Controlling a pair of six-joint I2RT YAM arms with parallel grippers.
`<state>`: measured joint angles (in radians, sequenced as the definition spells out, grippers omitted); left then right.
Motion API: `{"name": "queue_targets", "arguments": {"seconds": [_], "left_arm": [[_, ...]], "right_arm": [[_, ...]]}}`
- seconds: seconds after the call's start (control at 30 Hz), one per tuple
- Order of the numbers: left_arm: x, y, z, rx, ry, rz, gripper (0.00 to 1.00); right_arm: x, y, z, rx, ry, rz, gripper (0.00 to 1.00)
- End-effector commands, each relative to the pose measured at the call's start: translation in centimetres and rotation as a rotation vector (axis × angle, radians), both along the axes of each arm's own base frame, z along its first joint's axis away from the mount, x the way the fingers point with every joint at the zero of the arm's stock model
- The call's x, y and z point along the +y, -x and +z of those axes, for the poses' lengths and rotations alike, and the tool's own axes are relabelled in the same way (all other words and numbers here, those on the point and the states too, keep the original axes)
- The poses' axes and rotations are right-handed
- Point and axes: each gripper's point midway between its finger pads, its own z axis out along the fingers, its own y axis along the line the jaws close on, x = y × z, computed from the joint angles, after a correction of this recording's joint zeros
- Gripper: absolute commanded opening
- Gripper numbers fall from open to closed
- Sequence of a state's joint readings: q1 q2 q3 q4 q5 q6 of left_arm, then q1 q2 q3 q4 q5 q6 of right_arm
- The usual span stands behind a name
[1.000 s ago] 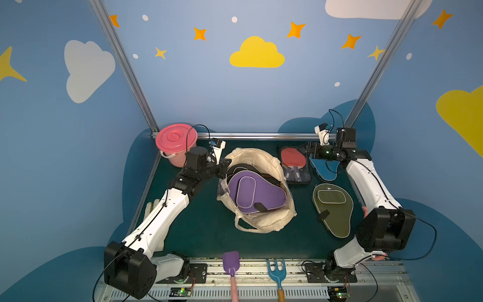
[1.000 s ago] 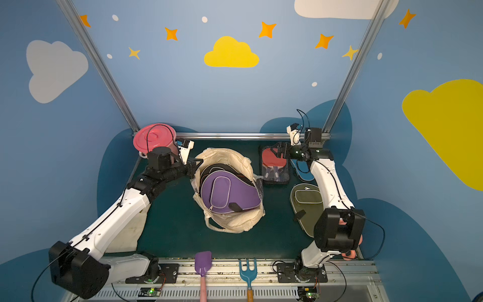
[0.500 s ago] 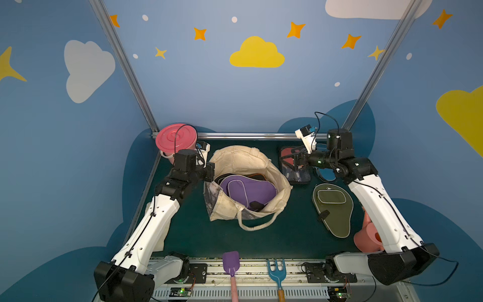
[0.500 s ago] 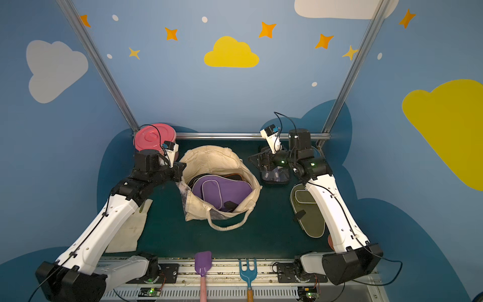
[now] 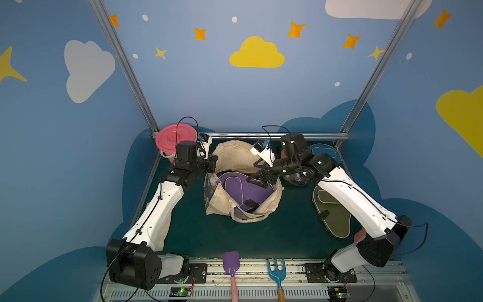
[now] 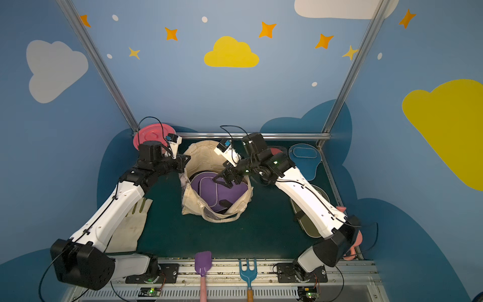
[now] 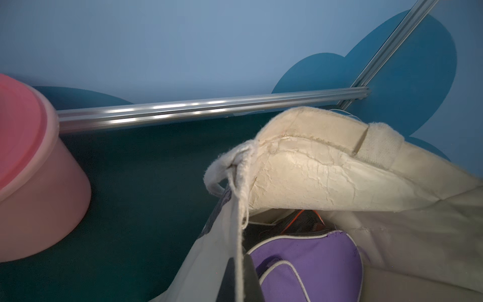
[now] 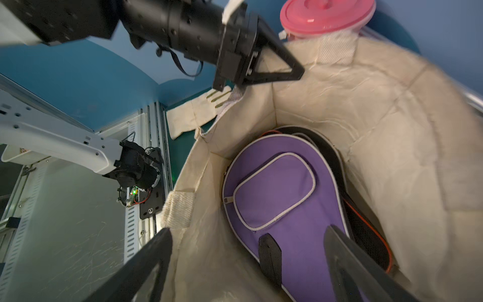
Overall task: Remove the ping pong set from the canvas bag
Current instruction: Adjust the canvas bag at the center of the board, then adjust the ping pong set in the canvas bag.
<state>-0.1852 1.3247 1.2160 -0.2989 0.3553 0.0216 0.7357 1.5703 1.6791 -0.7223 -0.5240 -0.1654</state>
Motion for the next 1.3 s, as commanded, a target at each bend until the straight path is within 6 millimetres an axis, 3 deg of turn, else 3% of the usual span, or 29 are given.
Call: {"name": "queue_targets", "arguments": {"seconds": [0.0,0.23,0.37,0.57,1.27], "left_arm": [[-1.5,-1.1,8.2,-0.254,0.081,-0.074,0.04],[-2.3,0.4,8.2,-0.277,0.096,-0.114,0.04],[-2.5,1.5,7.5,-0.292,0.118,-0.127,0.04],[-2.6,2.5,6.1,-0.297,0.15,-0.139,0.04],[-4.2,3.5,3.9,-0.292,0.199,-0.252,0.04]], "right_arm": [[1.3,-0.8,-2.0,0.028,0.038,-0.01,0.89],[4.4,-3.4,-6.3,0.083,0.113,-0.055,0.89],[4.4,-5.9,-8.8,0.078,0.195,-0.13,0.89],[4.1,-8.1,-11.5,0.08,0.253,-0.163,0.89],[2.6,-9.4,-18.0,0.223,0.294,-0.074,0.89]]}}
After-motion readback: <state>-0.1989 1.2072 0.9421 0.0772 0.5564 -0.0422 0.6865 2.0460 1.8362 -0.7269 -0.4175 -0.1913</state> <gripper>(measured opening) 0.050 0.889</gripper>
